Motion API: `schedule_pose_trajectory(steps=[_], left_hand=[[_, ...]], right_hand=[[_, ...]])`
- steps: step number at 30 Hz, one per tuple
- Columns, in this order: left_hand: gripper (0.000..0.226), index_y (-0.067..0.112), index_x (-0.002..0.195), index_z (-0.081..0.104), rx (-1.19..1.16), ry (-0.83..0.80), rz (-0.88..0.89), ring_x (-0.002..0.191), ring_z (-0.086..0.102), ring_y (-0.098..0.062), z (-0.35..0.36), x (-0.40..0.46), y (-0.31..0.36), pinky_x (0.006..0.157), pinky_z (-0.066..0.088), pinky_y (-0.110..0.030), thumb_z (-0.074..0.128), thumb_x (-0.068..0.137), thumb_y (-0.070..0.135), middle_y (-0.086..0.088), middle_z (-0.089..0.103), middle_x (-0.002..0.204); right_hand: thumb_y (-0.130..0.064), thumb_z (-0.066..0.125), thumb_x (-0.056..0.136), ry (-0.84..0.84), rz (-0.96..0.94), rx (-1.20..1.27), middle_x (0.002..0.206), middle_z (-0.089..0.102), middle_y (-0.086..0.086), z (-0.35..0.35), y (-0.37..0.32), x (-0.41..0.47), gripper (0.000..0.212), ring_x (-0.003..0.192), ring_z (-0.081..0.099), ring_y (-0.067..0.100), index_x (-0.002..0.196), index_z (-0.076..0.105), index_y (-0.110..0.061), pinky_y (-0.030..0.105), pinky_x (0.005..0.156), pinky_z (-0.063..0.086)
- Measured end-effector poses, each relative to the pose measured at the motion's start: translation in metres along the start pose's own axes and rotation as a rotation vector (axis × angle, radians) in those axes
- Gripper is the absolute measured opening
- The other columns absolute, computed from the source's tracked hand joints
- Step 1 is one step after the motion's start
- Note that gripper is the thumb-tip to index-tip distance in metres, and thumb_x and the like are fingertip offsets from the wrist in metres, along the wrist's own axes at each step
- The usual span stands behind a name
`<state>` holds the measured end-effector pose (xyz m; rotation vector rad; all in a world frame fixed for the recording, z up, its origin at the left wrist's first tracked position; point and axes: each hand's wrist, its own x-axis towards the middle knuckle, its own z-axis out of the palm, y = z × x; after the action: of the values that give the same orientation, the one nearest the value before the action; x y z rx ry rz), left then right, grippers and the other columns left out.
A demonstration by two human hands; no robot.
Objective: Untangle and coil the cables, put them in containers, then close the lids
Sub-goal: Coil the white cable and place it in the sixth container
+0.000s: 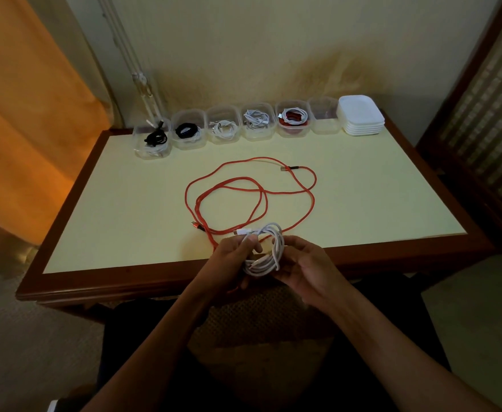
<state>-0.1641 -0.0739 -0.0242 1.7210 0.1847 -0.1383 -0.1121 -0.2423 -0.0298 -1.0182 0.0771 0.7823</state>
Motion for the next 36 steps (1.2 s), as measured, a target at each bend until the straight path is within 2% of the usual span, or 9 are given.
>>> schedule_pose_trajectory(steps=[5, 9, 13, 16, 20, 24, 28, 32, 36], left_hand=[[0.034, 0.007, 0.084, 0.061, 0.196, -0.028, 0.047, 0.044, 0.056, -0.012, -0.003, 0.003, -0.003, 0.044, 0.045, -0.018, 0.04, 0.104, 0.025, -0.001, 0.063, 0.059], [0.031, 0.018, 0.082, 0.063, 0.289, 0.043, 0.115, 0.055, 0.064, -0.019, 0.0, 0.007, -0.004, 0.053, 0.051, -0.024, 0.042, 0.104, 0.025, 0.002, 0.067, 0.063], [0.031, 0.017, 0.082, 0.064, 0.289, 0.124, 0.139, 0.059, 0.065, -0.004, 0.007, 0.01, -0.007, 0.055, 0.048, -0.015, 0.042, 0.104, 0.019, 0.001, 0.066, 0.067], [0.029, 0.005, 0.095, 0.064, 0.25, 0.162, 0.102, 0.061, 0.068, -0.011, 0.011, 0.014, -0.01, 0.05, 0.049, -0.019, 0.041, 0.104, 0.021, -0.006, 0.07, 0.075], [0.024, 0.011, 0.095, 0.062, 0.107, 0.192, 0.053, 0.059, 0.067, -0.008, 0.015, 0.019, -0.002, 0.048, 0.046, -0.017, 0.041, 0.104, 0.02, -0.006, 0.07, 0.078], [0.027, 0.012, 0.118, 0.056, -0.104, 0.121, -0.048, 0.069, 0.071, -0.02, 0.011, 0.034, 0.004, 0.05, 0.051, -0.024, 0.045, 0.102, 0.031, -0.012, 0.073, 0.092], [0.026, 0.018, 0.119, 0.052, -0.188, 0.074, -0.138, 0.082, 0.073, -0.028, 0.005, 0.063, 0.019, 0.063, 0.058, -0.034, 0.053, 0.099, 0.035, -0.011, 0.072, 0.102], [0.016, 0.018, 0.111, 0.056, -0.007, 0.144, -0.142, 0.08, 0.068, -0.023, -0.005, 0.115, 0.032, 0.068, 0.055, -0.036, 0.057, 0.096, 0.025, -0.015, 0.071, 0.1], [0.013, 0.016, 0.105, 0.059, 0.312, 0.196, 0.005, 0.075, 0.062, -0.02, -0.016, 0.17, 0.034, 0.066, 0.048, -0.029, 0.057, 0.094, 0.022, -0.009, 0.069, 0.086]], right_hand=[[0.002, 0.064, 0.089, -0.006, -0.082, -0.495, 0.098, 0.074, 0.019, -0.01, -0.002, -0.007, 0.014, 0.095, 0.071, 0.032, 0.099, 0.073, 0.001, 0.043, 0.09, 0.057], [0.001, 0.054, 0.094, -0.062, -0.061, -0.521, 0.102, 0.072, 0.02, -0.016, -0.004, -0.01, 0.024, 0.093, 0.068, 0.03, 0.103, 0.075, -0.004, 0.036, 0.08, 0.053], [-0.019, 0.051, 0.1, -0.086, -0.02, -0.497, 0.104, 0.072, 0.016, -0.013, -0.007, -0.013, 0.026, 0.089, 0.069, 0.025, 0.11, 0.07, -0.004, 0.034, 0.073, 0.052], [-0.028, 0.055, 0.1, -0.009, -0.066, -0.623, 0.096, 0.075, 0.007, -0.01, -0.009, -0.011, 0.024, 0.085, 0.072, 0.021, 0.107, 0.07, -0.01, 0.029, 0.07, 0.055], [-0.027, 0.056, 0.1, 0.042, -0.117, -0.746, 0.091, 0.075, 0.006, -0.007, -0.016, -0.003, 0.023, 0.085, 0.073, 0.02, 0.103, 0.072, -0.011, 0.03, 0.073, 0.058], [-0.019, 0.055, 0.099, 0.17, -0.23, -0.985, 0.084, 0.07, 0.023, -0.008, -0.04, 0.018, 0.031, 0.07, 0.069, 0.023, 0.089, 0.071, 0.006, 0.018, 0.053, 0.052], [-0.016, 0.054, 0.093, 0.314, -0.344, -1.175, 0.075, 0.067, 0.02, -0.021, -0.081, 0.052, 0.024, 0.069, 0.065, 0.033, 0.091, 0.068, 0.004, 0.05, 0.068, 0.057], [-0.018, 0.052, 0.098, 0.473, -0.436, -1.342, 0.112, 0.069, 0.016, -0.029, -0.13, 0.079, 0.04, 0.103, 0.064, 0.032, 0.137, 0.053, -0.006, 0.041, 0.092, 0.05], [-0.016, 0.047, 0.102, 0.536, -0.442, -1.512, 0.109, 0.066, 0.016, -0.046, -0.166, 0.11, 0.028, 0.099, 0.061, 0.032, 0.129, 0.05, -0.011, 0.037, 0.078, 0.047]])
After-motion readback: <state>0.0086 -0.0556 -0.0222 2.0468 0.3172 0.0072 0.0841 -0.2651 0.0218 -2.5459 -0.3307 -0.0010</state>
